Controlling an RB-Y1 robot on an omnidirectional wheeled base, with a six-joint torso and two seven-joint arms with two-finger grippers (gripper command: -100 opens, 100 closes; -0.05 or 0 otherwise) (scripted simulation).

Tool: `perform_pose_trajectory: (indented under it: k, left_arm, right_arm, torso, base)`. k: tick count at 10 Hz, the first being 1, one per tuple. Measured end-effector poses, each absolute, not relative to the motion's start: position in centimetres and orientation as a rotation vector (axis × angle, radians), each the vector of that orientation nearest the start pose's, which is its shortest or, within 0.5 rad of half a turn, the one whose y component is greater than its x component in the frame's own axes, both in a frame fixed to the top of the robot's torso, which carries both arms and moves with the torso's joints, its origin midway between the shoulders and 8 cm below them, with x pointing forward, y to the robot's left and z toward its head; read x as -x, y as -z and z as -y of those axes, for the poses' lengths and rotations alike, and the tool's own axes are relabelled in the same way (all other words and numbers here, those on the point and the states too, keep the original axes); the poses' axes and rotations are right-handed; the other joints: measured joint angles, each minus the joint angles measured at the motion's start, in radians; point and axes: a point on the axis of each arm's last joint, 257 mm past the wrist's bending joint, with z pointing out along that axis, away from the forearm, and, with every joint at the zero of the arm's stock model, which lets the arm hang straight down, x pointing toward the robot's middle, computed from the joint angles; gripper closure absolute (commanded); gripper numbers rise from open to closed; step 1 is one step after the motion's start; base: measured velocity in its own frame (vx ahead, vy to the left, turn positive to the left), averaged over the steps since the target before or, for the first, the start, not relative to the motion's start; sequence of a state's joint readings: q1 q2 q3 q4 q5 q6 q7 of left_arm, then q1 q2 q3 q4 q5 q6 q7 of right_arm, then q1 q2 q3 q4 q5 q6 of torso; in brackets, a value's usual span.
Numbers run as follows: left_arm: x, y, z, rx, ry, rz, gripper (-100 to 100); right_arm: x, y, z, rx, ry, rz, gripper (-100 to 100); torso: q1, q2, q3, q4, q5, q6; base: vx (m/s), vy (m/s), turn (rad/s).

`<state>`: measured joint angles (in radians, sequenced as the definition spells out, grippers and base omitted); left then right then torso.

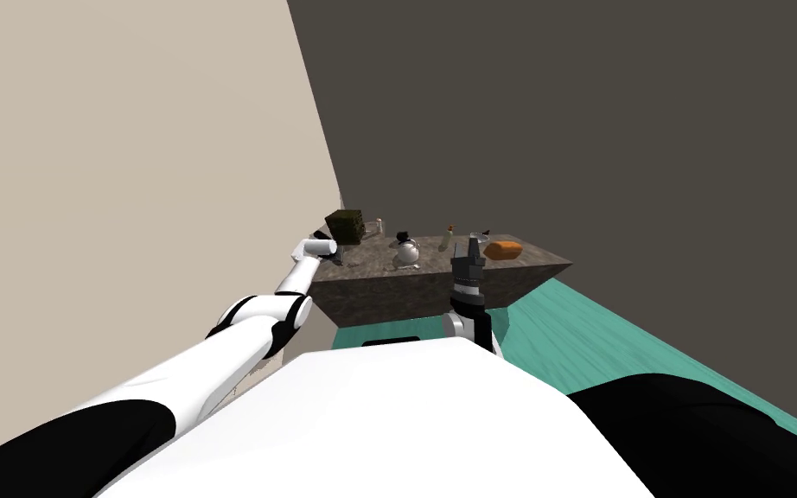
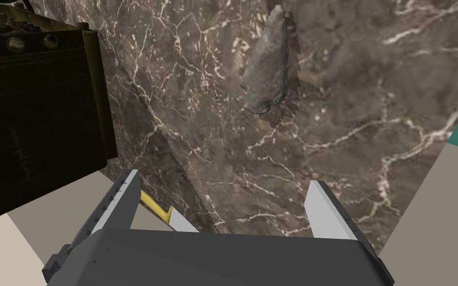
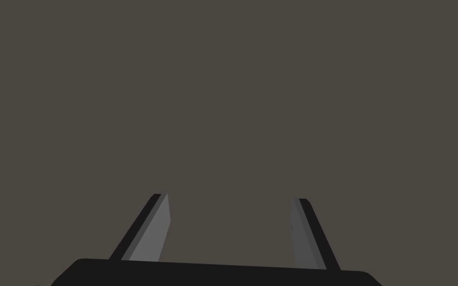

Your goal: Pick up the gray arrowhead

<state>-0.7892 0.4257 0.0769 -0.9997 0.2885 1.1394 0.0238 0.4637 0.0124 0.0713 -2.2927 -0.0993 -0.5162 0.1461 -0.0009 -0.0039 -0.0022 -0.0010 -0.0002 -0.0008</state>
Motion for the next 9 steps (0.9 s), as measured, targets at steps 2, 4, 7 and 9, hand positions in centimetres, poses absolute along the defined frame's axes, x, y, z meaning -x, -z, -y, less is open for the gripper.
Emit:
perform_pose_trajectory:
  k: [2,4,7,9]
  left_arm:
    - [-61.8,25.3,-34.7,1.924,0.514,-1.788,-100]
    - [-60.6,26.1,-35.3,1.997,0.461,-1.805,-100]
    - [-58.4,27.8,-36.6,2.120,0.375,-1.822,-100]
    - [-56.7,28.6,-37.2,2.185,0.326,-1.829,-100]
  right_arm:
    - [-34.2,-4.4,26.5,-0.639,-1.325,-0.537,0]
    - [-34.2,-4.4,26.5,-0.639,-1.325,-0.537,0]
    - [-34.2,-4.4,26.5,-0.639,-1.325,-0.537,0]
    - [-34.2,-4.4,26.5,-0.639,-1.325,-0.537,0]
  torso:
    - [0.000,0.000,0.000,0.000,0.000,0.000]
    - [0.000,0.000,0.000,0.000,0.000,0.000]
    - [0.001,-0.001,0.000,0.000,0.000,0.000]
    - [0.000,-0.001,0.000,0.000,0.000,0.000]
  base:
    - [0.061,-0.021,-0.049]
    - [0.066,-0.011,-0.078]
    - [0.065,-0.007,-0.053]
    - [0.071,-0.013,-0.058]
